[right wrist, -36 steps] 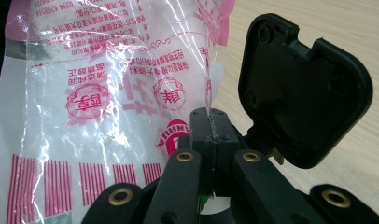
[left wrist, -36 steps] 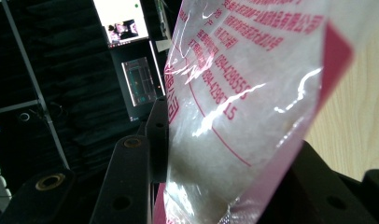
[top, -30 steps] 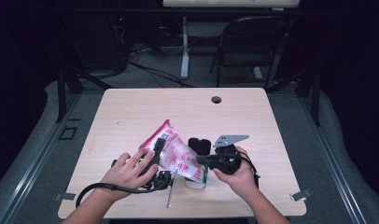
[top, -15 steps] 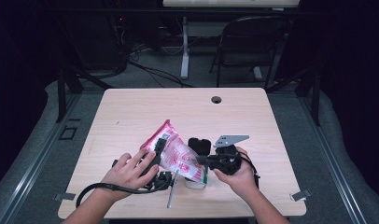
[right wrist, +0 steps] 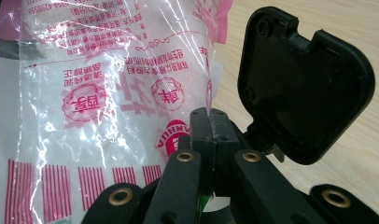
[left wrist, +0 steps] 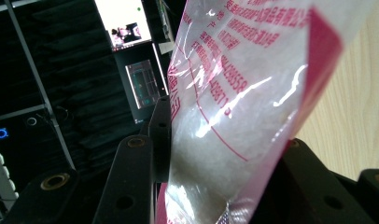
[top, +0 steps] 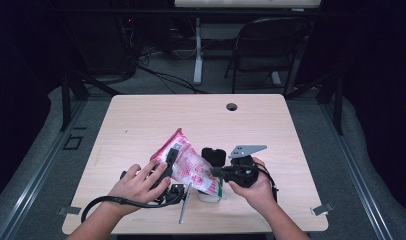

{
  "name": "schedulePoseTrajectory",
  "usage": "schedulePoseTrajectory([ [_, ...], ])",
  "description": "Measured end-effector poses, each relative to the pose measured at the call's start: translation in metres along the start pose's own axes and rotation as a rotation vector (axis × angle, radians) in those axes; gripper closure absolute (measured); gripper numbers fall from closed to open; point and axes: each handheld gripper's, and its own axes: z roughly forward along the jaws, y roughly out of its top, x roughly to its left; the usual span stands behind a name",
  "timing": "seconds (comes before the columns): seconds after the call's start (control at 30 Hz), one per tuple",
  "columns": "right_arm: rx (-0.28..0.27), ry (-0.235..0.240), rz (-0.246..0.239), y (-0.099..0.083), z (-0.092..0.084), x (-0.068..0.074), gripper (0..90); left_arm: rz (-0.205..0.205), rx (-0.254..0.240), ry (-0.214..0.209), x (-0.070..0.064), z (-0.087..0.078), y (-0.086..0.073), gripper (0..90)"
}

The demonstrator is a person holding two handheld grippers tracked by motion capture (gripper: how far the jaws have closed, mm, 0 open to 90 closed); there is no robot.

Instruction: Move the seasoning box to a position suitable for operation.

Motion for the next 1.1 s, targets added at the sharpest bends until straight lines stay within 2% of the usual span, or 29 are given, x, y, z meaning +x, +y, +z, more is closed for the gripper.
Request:
schedulePoseTrajectory([
  [0.13, 0.001, 0.000, 0.001, -0.0006, 0.0006, -0.0003, 90.0, 0.014, -0.009, 0.017, -0.0005, 0.0003, 0.0008, 64.9],
  [0.27, -0.003, -0.001, 0.004, -0.0007, 0.0005, -0.0007, 90.0, 0.013, -0.003, 0.010, 0.0006, -0.0003, 0.0010, 65.0],
  [0.37, -0.003, 0.000, 0.006, -0.0007, 0.0001, -0.0006, 90.0, 0.014, -0.008, 0.024, 0.0006, -0.0004, 0.0011, 65.0],
  [0.7, -0.006, 0.000, 0.004, -0.0009, 0.0009, -0.0004, 90.0, 0.018, -0.009, 0.028, 0.0011, -0.0010, 0.0009, 65.3],
  [0.73, -0.005, 0.001, 0.004, -0.0009, 0.0008, -0.0005, 90.0, 0.018, -0.005, 0.017, 0.0017, -0.0013, 0.0010, 65.4],
  [1.1, -0.005, 0.001, 0.004, -0.0006, 0.0008, -0.0007, 90.0, 0.027, -0.008, 0.030, 0.0032, -0.0013, 0.0014, 65.6],
])
